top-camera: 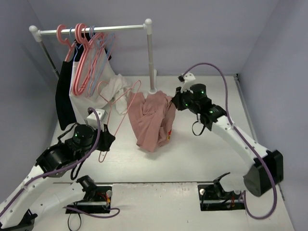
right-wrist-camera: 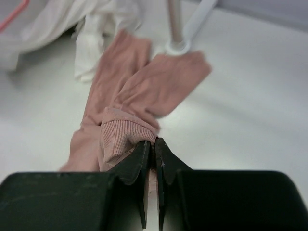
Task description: Place the t-shirt on the hanger
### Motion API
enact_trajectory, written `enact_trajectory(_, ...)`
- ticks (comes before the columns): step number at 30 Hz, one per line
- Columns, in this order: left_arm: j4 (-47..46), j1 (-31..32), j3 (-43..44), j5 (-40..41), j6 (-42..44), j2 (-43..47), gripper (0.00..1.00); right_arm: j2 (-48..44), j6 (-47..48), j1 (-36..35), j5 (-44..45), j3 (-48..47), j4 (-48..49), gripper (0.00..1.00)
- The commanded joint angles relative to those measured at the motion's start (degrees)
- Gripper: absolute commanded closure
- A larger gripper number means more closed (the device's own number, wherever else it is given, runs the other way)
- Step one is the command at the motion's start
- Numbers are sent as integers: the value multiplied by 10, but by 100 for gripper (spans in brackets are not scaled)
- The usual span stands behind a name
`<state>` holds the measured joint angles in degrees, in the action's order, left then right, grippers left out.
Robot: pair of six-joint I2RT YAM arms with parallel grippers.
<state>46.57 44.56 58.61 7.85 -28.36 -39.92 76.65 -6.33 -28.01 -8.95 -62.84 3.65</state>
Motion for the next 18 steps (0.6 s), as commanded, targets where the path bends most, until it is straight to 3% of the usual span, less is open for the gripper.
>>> enact_trajectory(1,-42,2,11,-44,-8,-28,100,-24,-64,11,125,44,8,100)
enact_trajectory(11,-66,15,-40,-67,-21,-9,100,19,-216,11,179,235,4,100)
enact_trajectory(18,-82,19,-44,-79,-14,-39,100,33,-141,11,164,209,0,63)
